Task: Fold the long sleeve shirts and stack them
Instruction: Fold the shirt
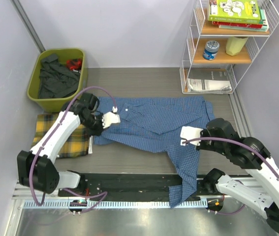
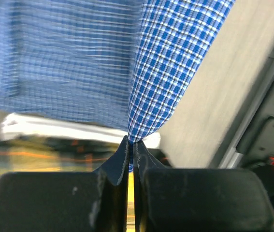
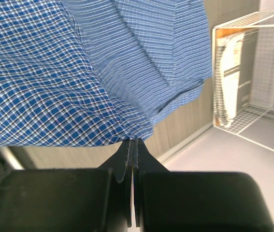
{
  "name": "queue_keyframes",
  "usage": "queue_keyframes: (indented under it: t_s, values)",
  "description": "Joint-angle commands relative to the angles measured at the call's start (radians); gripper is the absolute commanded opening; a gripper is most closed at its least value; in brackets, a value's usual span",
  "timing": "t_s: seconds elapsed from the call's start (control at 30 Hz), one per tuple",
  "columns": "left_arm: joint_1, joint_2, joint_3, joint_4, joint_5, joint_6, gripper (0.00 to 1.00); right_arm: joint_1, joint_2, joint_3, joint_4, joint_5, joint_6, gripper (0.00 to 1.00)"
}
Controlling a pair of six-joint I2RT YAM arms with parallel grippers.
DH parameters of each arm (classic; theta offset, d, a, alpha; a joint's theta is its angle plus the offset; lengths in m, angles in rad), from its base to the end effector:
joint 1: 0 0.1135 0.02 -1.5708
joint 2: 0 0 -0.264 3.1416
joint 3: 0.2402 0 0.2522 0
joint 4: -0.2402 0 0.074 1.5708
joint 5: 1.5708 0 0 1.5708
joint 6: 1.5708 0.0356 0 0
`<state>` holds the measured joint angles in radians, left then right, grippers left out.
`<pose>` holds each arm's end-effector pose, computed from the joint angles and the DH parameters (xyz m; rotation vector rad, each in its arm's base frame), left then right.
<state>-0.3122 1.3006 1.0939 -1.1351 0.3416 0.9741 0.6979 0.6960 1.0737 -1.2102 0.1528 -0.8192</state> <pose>0.2114 -0.0808 0.2716 1.7205 2.2033 -0.3515 0.0774 0.0578 0.3481 -1.6014 1.7933 -0.2400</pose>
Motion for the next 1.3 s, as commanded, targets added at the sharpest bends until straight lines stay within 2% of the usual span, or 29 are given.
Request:
queue_keyframes:
  t_s: [0.0,0.13,0.2,0.37,0.4,0.57,0.67,0.97,1.27]
  values:
    - [0.035,0.075,0.116,0.011,0.036,0.012,0.0,-0.012,0.054,0.037,0.153,0.077,-0.046,0.01]
    - [0.039,0.152,0.181,0.031,0.027,-0.002,0.0,-0.098,0.12,0.038,0.244,0.057,-0.095,0.01]
    - [0.042,0.181,0.202,0.044,0.025,-0.017,0.0,-0.199,0.181,0.06,0.251,-0.021,-0.109,0.01]
    - [0.056,0.215,0.239,0.101,0.005,-0.043,0.0,-0.345,0.299,0.103,0.29,-0.139,-0.135,0.01]
    - [0.062,0.226,0.254,0.103,0.008,-0.049,0.0,-0.366,0.315,0.112,0.299,-0.203,-0.141,0.01]
    - [0.079,0.282,0.365,0.084,0.004,-0.058,0.0,-0.54,0.405,0.199,0.347,-0.324,-0.17,0.01]
    - [0.078,0.31,0.397,0.104,-0.012,-0.055,0.04,-0.606,0.473,0.239,0.371,-0.375,-0.181,0.01]
    - [0.082,0.434,0.437,0.175,-0.099,-0.051,0.03,-0.627,0.661,0.296,0.485,-0.407,-0.164,0.01]
    - [0.116,0.542,0.501,0.221,-0.115,-0.075,0.02,-0.635,0.767,0.308,0.58,-0.383,-0.17,0.01]
